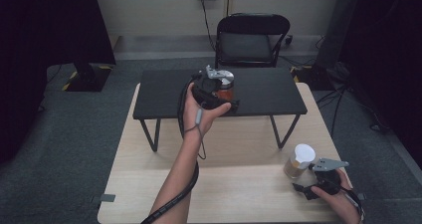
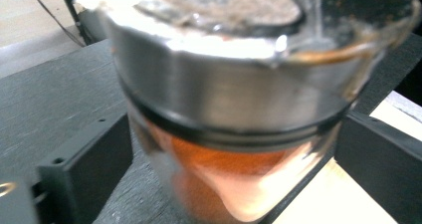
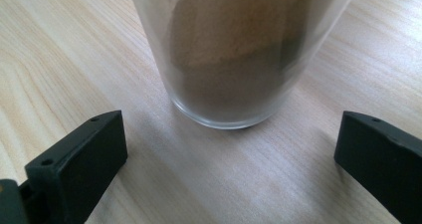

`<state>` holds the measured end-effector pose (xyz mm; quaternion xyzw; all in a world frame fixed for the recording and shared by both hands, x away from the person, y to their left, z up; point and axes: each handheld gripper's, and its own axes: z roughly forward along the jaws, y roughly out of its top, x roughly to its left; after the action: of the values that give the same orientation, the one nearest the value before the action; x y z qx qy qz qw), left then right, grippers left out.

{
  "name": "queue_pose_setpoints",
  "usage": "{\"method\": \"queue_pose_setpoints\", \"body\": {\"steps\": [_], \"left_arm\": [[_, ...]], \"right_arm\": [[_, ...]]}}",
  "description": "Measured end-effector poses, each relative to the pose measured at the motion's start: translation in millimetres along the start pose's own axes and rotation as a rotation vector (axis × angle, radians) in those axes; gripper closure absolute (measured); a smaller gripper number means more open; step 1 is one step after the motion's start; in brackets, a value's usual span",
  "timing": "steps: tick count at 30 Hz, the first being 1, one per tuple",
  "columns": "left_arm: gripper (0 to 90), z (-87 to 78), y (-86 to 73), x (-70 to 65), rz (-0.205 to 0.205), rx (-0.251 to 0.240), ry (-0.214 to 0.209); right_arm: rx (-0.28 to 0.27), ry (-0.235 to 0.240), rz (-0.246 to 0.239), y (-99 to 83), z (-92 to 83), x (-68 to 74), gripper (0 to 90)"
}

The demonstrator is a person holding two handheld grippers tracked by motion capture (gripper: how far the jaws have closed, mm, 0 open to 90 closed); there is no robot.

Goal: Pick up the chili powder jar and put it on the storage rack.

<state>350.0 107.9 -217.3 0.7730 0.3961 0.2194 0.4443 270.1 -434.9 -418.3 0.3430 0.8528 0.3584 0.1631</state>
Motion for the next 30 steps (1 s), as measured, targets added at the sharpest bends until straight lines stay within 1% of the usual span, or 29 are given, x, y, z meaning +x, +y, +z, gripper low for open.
{"method": "queue_pose_setpoints", "body": {"steps": [1,2,6,9,11,13,16,19,21,26,30], "left_arm": [[0.9,-0.3,-0.3,-0.1,-0.008,0.002,0.001],[0.9,-0.9,-0.9,-0.5,-0.007,0.005,0.002],[1.1,-3.7,-5.9,-3.5,0.003,-0.002,0.006],[1.2,-6.8,-10.5,-3.8,0.014,-0.019,-0.005],[1.2,-8.2,-11.3,-4.9,0.022,-0.016,-0.005],[1.4,-9.5,-13.0,-6.3,0.024,-0.020,-0.001],[1.8,-12.4,-16.3,-7.6,0.029,-0.025,-0.014],[2.0,-15.3,-19.1,-11.7,0.035,-0.029,-0.006],[2.1,-17.1,-22.2,-12.8,0.036,-0.038,-0.012],[2.0,-21.1,-27.4,-17.7,0.053,-0.044,-0.004],[2.2,-24.3,-33.2,-19.2,0.052,-0.054,-0.012]], "right_arm": [[0.000,0.000,0.000,0.0,0.0,0.0,0.0],[0.000,0.000,0.000,0.0,0.0,0.0,0.0],[0.000,0.000,0.000,0.0,0.0,0.0,0.0],[0.000,0.000,0.000,0.0,0.0,0.0,0.0],[0.000,0.000,0.000,0.0,0.0,0.0,0.0],[0.000,0.000,0.000,0.0,0.0,0.0,0.0],[0.000,0.000,0.000,0.0,0.0,0.0,0.0],[0.000,0.000,0.000,0.0,0.0,0.0,0.0],[0.000,0.000,0.000,0.0,0.0,0.0,0.0],[0.000,0.000,0.000,0.0,0.0,0.0,0.0],[0.000,0.000,0.000,0.0,0.0,0.0,0.0]]}}
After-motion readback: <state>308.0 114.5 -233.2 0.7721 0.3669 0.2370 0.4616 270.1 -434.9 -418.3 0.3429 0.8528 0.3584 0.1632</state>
